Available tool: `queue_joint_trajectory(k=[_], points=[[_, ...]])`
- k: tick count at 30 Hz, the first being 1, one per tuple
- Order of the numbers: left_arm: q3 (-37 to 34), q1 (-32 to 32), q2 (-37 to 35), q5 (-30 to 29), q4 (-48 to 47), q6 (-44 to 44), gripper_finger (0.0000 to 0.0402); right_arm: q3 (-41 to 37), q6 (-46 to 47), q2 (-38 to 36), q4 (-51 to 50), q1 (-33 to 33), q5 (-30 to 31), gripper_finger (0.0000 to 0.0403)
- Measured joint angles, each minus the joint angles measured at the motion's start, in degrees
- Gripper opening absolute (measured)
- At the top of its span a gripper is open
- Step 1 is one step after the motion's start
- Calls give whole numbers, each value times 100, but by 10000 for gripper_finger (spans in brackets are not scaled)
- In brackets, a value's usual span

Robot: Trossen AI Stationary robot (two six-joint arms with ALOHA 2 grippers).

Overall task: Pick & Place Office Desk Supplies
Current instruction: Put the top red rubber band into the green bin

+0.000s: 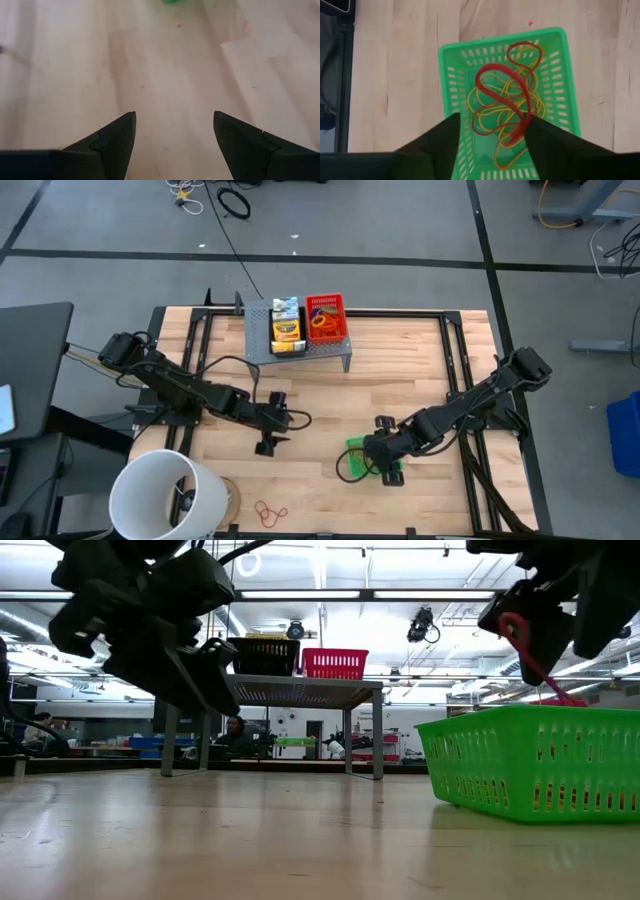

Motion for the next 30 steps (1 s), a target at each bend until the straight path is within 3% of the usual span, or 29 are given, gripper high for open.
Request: queue_joint_trajectory(k=[6,14,23,30], points=[[0,1,2,518,-2,-152,270,0,1,0,-18,0,26,259],[0,1,4,790,-40,-303,270,0,-284,0,-316,50,458,243],[0,1,7,797,-42,-351,270,4,-820,379,-460,107,520,239],[0,1,7,862,-60,-382,270,18,-1284,501,-547,176,1342,238]])
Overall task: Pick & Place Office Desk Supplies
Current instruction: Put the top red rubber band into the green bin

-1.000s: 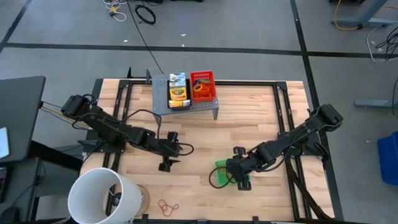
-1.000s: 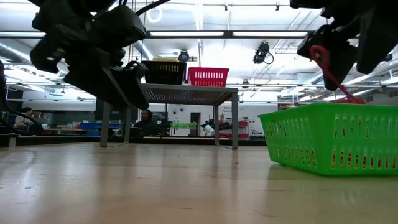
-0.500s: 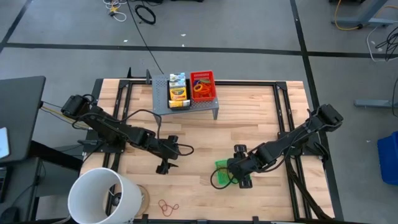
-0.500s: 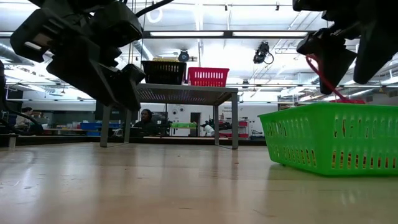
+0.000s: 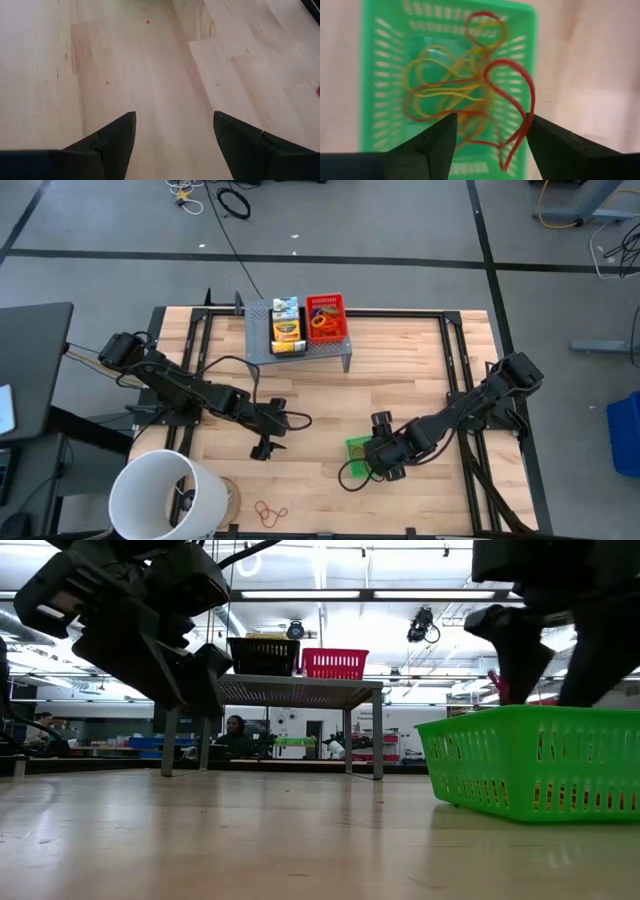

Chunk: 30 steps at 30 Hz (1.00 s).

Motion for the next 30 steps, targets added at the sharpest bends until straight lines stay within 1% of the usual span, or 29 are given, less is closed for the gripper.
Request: queue_joint_trajectory(k=[3,6,8,10,11,13,14,16,18,19,22,24,25,27,28,30], points=[[0,0,0,115,-19,-40,270,102,-119,-4,-214,72,464,238],[0,-1,0,135,-22,-111,270,104,-329,-7,-194,126,437,238],[0,0,0,134,-24,-137,270,104,-372,-7,-187,189,582,238],[0,0,0,134,-25,-152,270,104,-443,-7,-120,248,305,237],[0,0,0,134,-26,-154,270,104,-567,-7,-54,262,308,236],[0,-1,0,132,-26,-168,270,104,-605,-7,-87,370,937,231],[0,0,0,130,-26,-172,270,104,-623,-7,-140,425,1079,228],[0,0,0,110,-26,-175,270,104,-939,-7,-233,508,1140,223],[0,0,0,97,-26,-205,270,104,-1054,32,-309,643,1785,216],[0,0,0,94,-26,-216,270,104,-1096,56,-356,700,1906,213],[0,0,0,90,-25,-237,270,100,-1356,63,-151,765,1508,203],[0,0,0,88,-24,-253,270,102,-1487,63,-18,812,1955,197],[0,0,0,88,-26,-252,270,102,-1497,61,-27,856,2044,193],[0,0,0,86,-24,-238,270,100,-1747,61,52,899,1897,188],[0,4,0,84,-24,-237,270,100,-1880,61,134,930,2025,186],[0,4,0,84,-24,-237,270,102,-2007,61,141,1073,2575,182]])
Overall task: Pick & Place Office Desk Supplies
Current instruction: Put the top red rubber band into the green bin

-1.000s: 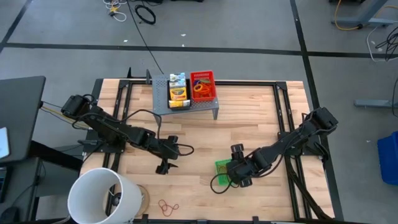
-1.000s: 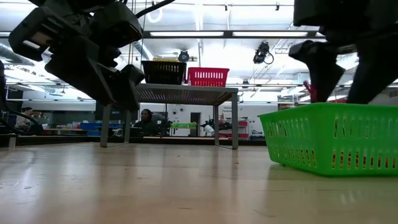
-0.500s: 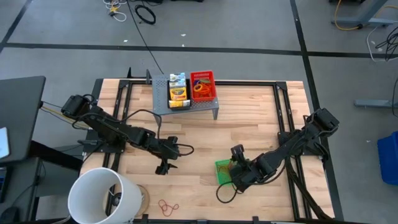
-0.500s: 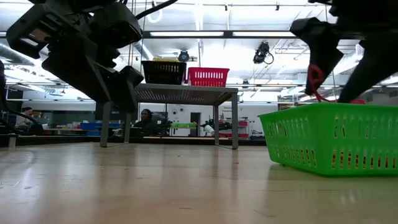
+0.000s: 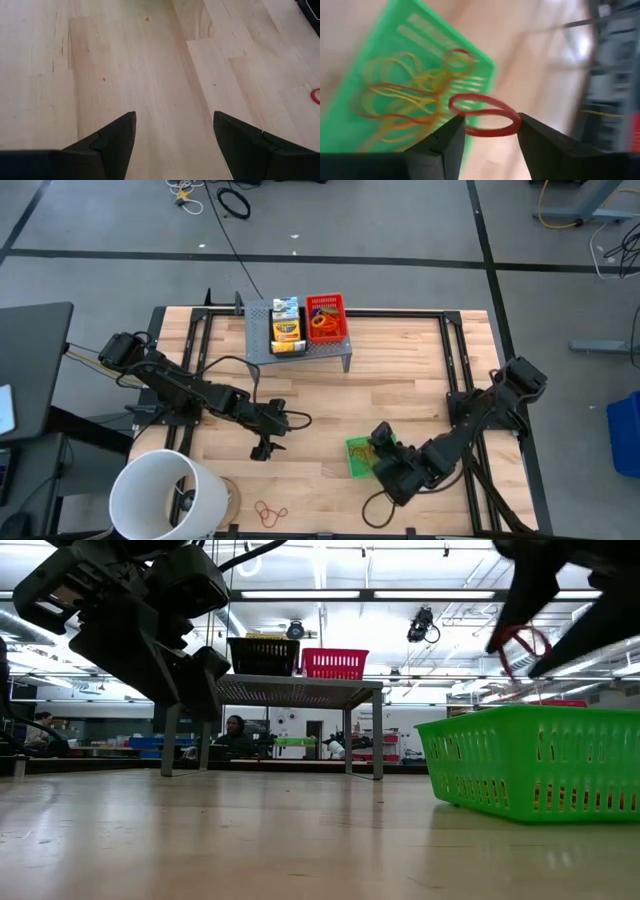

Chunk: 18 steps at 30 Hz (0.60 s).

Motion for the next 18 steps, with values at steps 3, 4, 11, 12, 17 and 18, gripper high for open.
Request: queue_joint_trajectory(k=[3,4,11,12,17,18], points=[[0,0,0,0,-2,-3,270,0,-445,0,4,95,129,181],[0,0,0,0,-1,-2,270,0,-517,0,33,119,171,181],[0,0,0,-4,0,43,270,0,-1116,0,15,231,306,181],[0,0,0,-4,0,43,270,0,-1247,0,11,254,410,181],[0,-1,0,-20,0,43,270,0,-1929,46,13,443,2126,181],[0,-1,0,-20,0,43,270,0,-1892,41,47,458,2325,181]])
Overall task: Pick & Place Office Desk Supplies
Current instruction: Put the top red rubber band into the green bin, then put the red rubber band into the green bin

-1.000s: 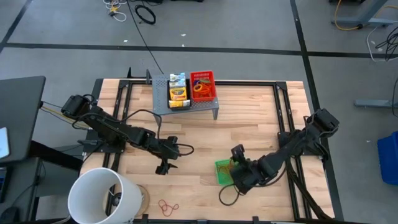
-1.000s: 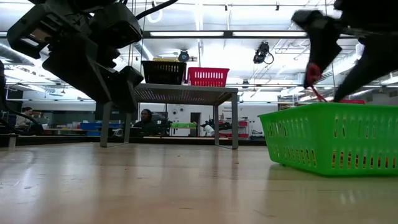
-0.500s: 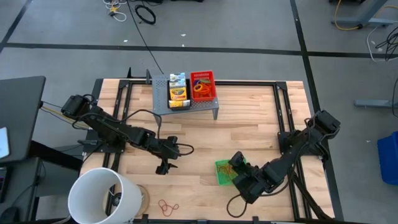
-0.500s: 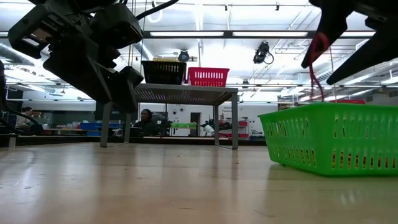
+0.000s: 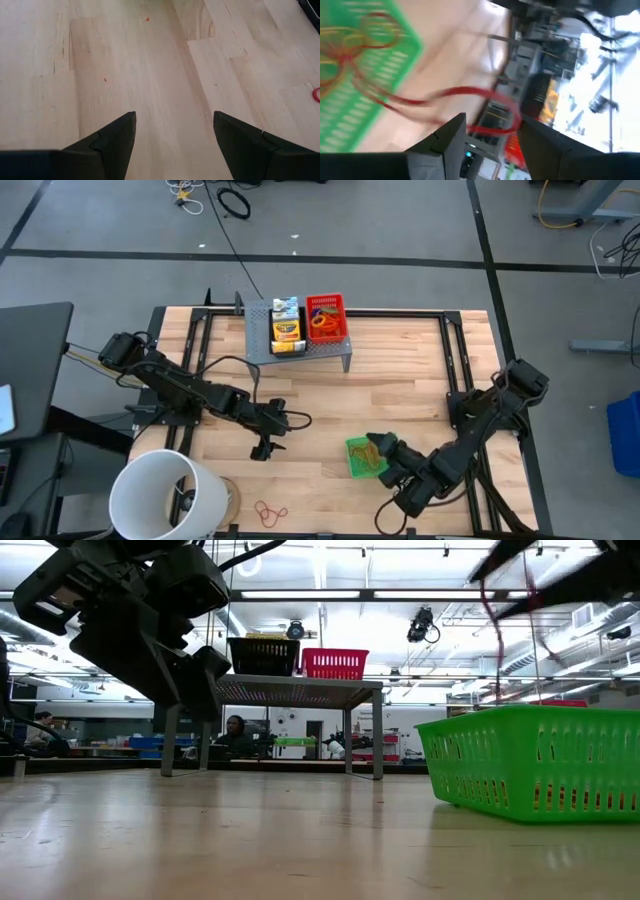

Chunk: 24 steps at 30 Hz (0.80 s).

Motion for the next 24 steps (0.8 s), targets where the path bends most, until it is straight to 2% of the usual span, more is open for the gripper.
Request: queue_joint_trajectory(k=[1,4,7,11,14,15,18,19,22,24], points=[[0,1,0,0,0,0,270,1,17,-7,45,-12,-63,181],[0,-1,0,0,0,0,270,0,79,-4,58,-48,-889,181],[0,1,0,0,0,36,270,0,676,-4,80,-159,-1505,181],[0,0,0,0,0,52,270,0,1022,-2,-33,-242,-1482,181],[0,1,0,0,0,57,270,0,982,-2,-1,-194,-842,181],[0,0,0,0,0,57,270,0,1030,-6,41,-171,-798,181],[0,0,0,0,0,57,270,0,921,3,55,-236,-1830,181],[0,-2,0,0,0,62,270,0,961,28,48,-259,-1914,181],[0,-4,0,106,4,85,270,0,1278,33,-10,-268,-1676,181],[0,-4,0,420,4,2,270,0,1433,33,-1,-271,-1646,181]])
